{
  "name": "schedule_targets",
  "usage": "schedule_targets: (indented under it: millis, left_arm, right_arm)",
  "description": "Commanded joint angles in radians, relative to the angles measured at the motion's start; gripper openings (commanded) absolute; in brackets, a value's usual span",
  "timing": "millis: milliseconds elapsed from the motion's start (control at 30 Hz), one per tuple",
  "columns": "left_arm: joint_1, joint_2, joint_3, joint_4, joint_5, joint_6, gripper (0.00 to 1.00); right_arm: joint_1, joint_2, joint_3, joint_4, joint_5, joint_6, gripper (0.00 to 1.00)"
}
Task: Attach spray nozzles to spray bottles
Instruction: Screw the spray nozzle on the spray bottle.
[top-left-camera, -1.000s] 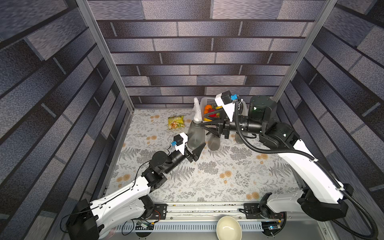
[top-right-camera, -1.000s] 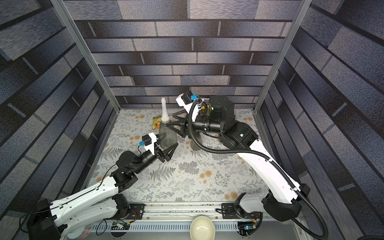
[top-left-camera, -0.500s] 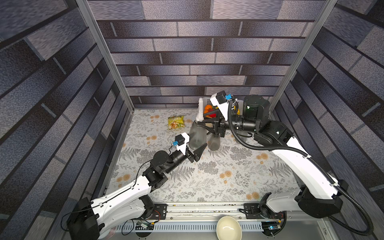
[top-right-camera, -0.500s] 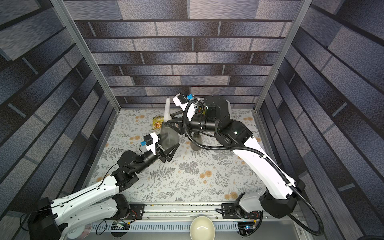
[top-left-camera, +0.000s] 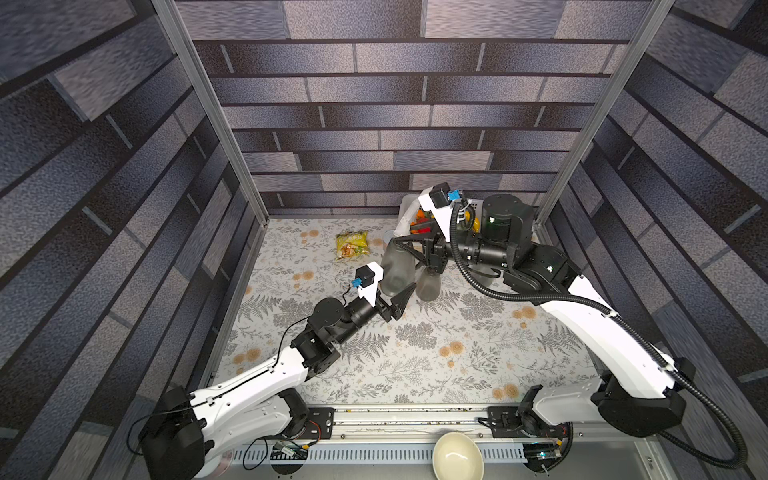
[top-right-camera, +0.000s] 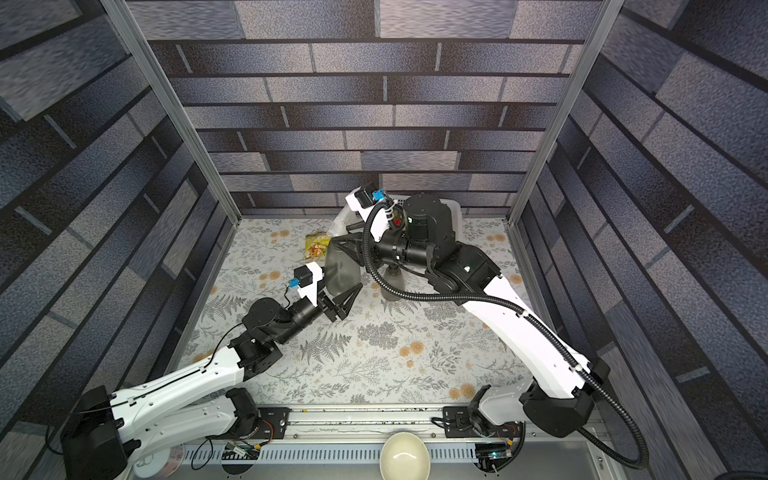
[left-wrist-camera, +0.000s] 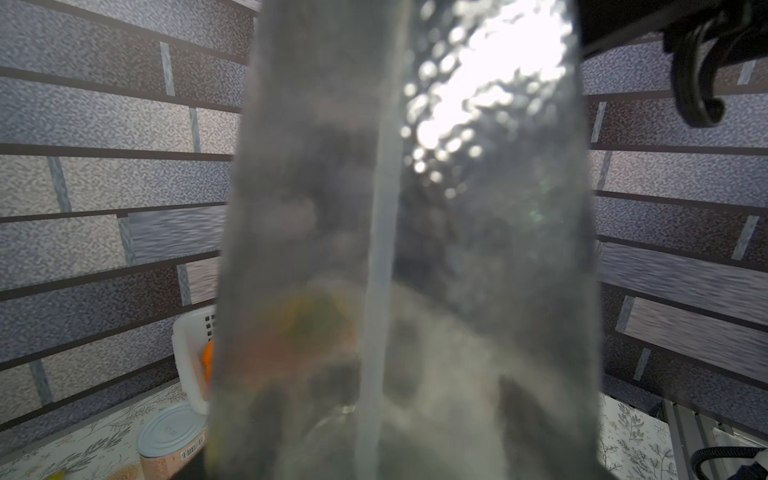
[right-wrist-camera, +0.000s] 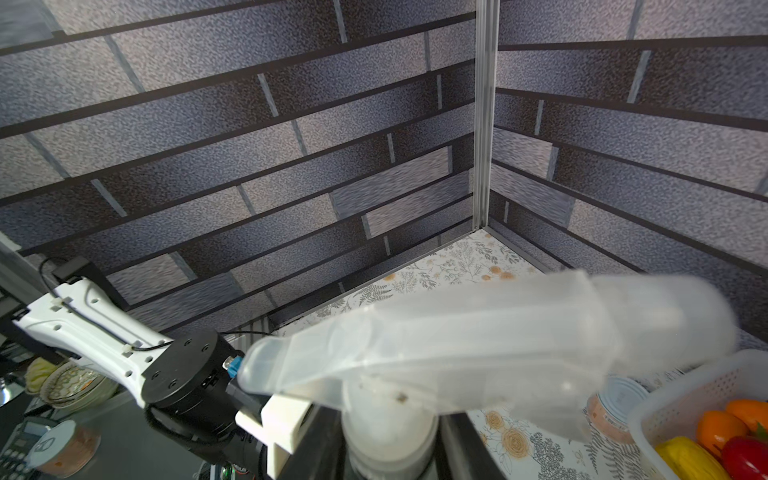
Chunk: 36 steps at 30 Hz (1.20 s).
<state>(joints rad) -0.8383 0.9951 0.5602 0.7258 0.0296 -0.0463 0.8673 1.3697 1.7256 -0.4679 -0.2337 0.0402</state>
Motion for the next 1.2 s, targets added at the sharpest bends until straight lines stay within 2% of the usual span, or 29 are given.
schedule_targets:
  millis: [0,200,433,567,767,1167]
  left_arm:
    - [-0.025,0.016,0.064,0.101,0.0,0.045,0.72]
    - [-0.039,0.059,0.094,0.129,-0.048,0.082,0.72]
    - [-0.073,0.11,0.124,0.167,-0.111,0.154,0.71]
    - [-0.089,0.138,0.119,0.228,-0.156,0.183,0.71]
    - [-0.085,0.126,0.086,0.246,-0.23,0.189,0.71]
    - [0.004,0.089,0.044,0.226,-0.197,0.114,0.71]
  right_arm:
    - [0.074,0.015,-0.016,-0.036,0.275,-0.011,0.23]
    - [0.199,0.045,-0.014,-0.044,0.688,0.054,0.22]
    - [0.314,0.136,0.047,-0.048,1.085,0.144,0.21]
    - [0.337,0.169,0.069,-0.027,1.133,0.158,0.24]
    - [0.349,0.157,0.091,-0.031,1.106,0.15,0.35]
    - [0.373,0.145,0.131,-0.076,1.077,0.118,0.49]
